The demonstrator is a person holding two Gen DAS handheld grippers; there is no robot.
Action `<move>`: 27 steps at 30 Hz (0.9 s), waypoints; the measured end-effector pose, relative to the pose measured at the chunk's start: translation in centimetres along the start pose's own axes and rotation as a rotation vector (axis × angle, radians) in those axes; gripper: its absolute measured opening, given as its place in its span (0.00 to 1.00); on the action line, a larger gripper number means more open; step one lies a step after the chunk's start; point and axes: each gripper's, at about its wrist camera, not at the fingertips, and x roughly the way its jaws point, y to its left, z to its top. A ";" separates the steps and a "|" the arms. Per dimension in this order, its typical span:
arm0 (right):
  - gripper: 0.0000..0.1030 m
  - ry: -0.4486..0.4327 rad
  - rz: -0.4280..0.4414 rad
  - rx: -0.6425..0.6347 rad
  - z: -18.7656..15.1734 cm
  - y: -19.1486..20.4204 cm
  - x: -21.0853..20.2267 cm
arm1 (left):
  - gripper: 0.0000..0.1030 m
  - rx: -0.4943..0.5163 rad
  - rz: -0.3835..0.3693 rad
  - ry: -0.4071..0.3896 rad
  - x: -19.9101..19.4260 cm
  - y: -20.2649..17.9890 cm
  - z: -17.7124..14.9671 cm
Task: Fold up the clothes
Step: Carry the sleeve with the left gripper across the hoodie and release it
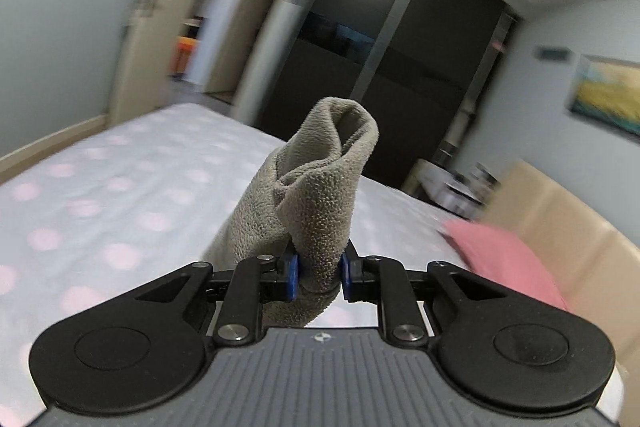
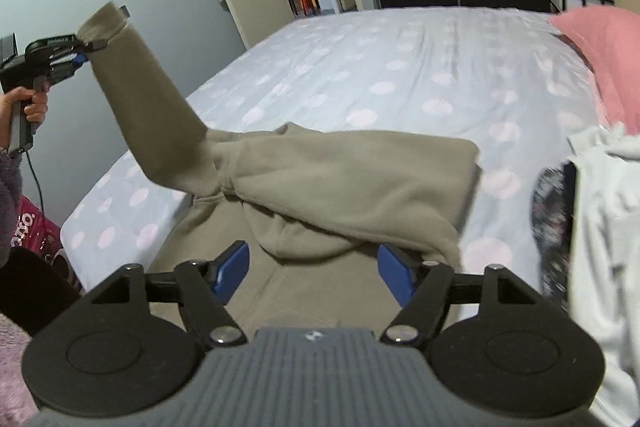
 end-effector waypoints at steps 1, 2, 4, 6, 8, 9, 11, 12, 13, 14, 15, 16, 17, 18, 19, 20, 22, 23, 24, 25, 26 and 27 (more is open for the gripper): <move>0.73 0.005 -0.033 0.005 -0.4 -0.4 -0.5 | 0.16 0.014 -0.024 0.014 0.9 -1.5 -0.3; 0.73 0.005 -0.067 0.014 -0.9 -0.8 -0.9 | 0.16 0.027 -0.046 0.027 1.9 -3.0 -0.6; 0.73 -0.005 -0.104 0.073 -2.4 -1.9 -0.7 | 0.16 0.052 -0.094 0.065 4.2 -6.1 -2.0; 0.73 -0.016 -0.134 0.139 -3.8 -3.1 -0.4 | 0.16 0.074 -0.130 0.108 6.5 -8.9 -3.4; 0.73 -0.020 -0.151 0.179 -4.9 -3.8 0.3 | 0.16 0.099 -0.150 0.144 9.0 -11.6 -4.8; 0.73 -0.016 -0.159 0.184 -5.3 -4.0 0.6 | 0.16 0.110 -0.159 0.165 10.1 -12.7 -6.0; 0.73 -0.012 -0.179 0.147 -5.9 -3.7 1.0 | 0.16 0.135 -0.165 0.208 12.1 -14.6 -7.8; 0.73 -0.006 -0.187 0.131 -6.0 -3.6 1.1 | 0.16 0.150 -0.161 0.230 13.2 -15.3 -8.9; 0.73 0.004 -0.191 0.128 -6.1 -3.7 1.4 | 0.16 0.166 -0.156 0.253 14.2 -16.1 -9.9; 0.73 0.015 -0.194 0.130 -6.3 -3.9 1.8 | 0.16 0.178 -0.154 0.274 14.9 -16.6 -10.9; 0.73 0.028 -0.197 0.137 -6.3 -4.2 2.1 | 0.16 0.190 -0.150 0.298 15.7 -17.2 -12.0; 0.73 0.041 -0.200 0.146 -6.4 -4.4 2.4 | 0.16 0.202 -0.149 0.325 16.6 -17.7 -13.3; 0.73 0.052 -0.208 0.150 -6.4 -4.6 2.6 | 0.16 0.213 -0.148 0.354 17.5 -18.2 -14.6; 0.73 0.057 -0.218 0.151 -6.4 -4.8 2.9 | 0.16 0.225 -0.148 0.383 18.4 -18.6 -15.9; 0.73 0.061 -0.229 0.150 -6.3 -5.1 3.2 | 0.16 0.236 -0.147 0.411 19.3 -19.1 -17.2; 0.73 0.065 -0.236 0.150 -6.3 -5.3 3.5 | 0.16 0.245 -0.147 0.439 20.0 -19.4 -18.5; 0.73 0.077 -0.244 0.145 -6.1 -5.4 4.2 | 0.16 0.262 -0.149 0.494 21.4 -20.1 -20.9; 0.73 0.083 -0.249 0.141 -5.9 -5.4 4.6 | 0.16 0.271 -0.149 0.522 22.1 -20.4 -22.1; 0.73 0.088 -0.251 0.132 -5.8 -5.4 4.9 | 0.16 0.279 -0.150 0.550 22.8 -20.7 -23.3; 0.73 0.093 -0.250 0.119 -5.6 -5.2 5.3 | 0.16 0.287 -0.151 0.575 23.4 -20.9 -24.1; 0.73 0.097 -0.245 0.107 -5.4 -5.0 5.7 | 0.16 0.298 -0.152 0.599 23.8 -21.0 -24.9; 0.73 0.102 -0.240 0.100 -5.3 -4.8 6.1 | 0.16 0.311 -0.152 0.629 24.2 -21.0 -26.0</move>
